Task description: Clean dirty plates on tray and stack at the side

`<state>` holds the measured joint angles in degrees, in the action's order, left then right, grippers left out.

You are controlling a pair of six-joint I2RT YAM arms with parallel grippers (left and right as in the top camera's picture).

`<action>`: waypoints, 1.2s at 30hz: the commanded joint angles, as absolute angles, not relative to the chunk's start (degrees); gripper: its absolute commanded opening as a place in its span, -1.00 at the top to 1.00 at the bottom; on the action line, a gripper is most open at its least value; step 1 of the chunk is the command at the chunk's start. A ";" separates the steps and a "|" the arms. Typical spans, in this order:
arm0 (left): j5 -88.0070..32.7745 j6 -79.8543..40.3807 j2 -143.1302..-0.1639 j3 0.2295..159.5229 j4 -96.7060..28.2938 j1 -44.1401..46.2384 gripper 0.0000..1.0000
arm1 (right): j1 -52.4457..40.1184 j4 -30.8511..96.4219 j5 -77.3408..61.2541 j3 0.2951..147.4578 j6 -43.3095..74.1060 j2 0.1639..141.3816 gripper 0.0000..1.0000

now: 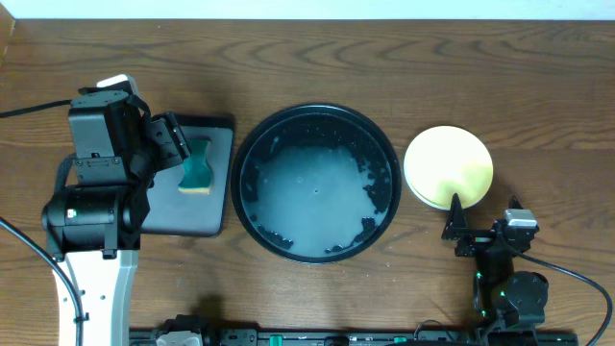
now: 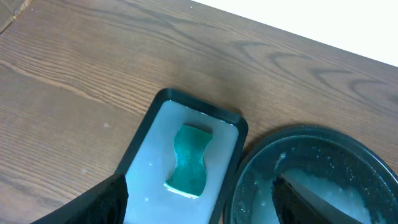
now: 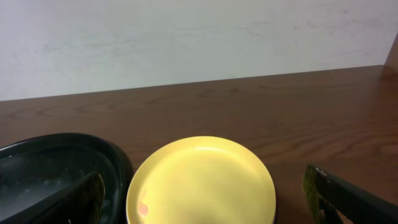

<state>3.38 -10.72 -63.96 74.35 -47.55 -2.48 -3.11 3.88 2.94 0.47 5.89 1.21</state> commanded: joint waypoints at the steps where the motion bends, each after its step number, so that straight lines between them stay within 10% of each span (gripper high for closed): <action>1: 3.90 -11.60 -63.99 74.48 -48.03 -2.57 -0.49 | -2.76 4.05 2.70 0.30 6.59 0.75 -0.99; 9: 5.15 -11.42 -59.00 69.38 -46.35 -2.35 -0.50 | -2.76 4.05 2.70 0.30 6.59 0.75 -0.99; 22: 5.19 -11.35 -26.50 26.96 -8.45 -4.82 -0.50 | -2.76 4.05 2.70 0.30 6.59 0.75 -0.98; 36: 4.97 -1.65 -4.78 4.08 -3.70 -5.85 -0.50 | -2.76 4.05 2.70 0.30 6.61 0.75 -0.99</action>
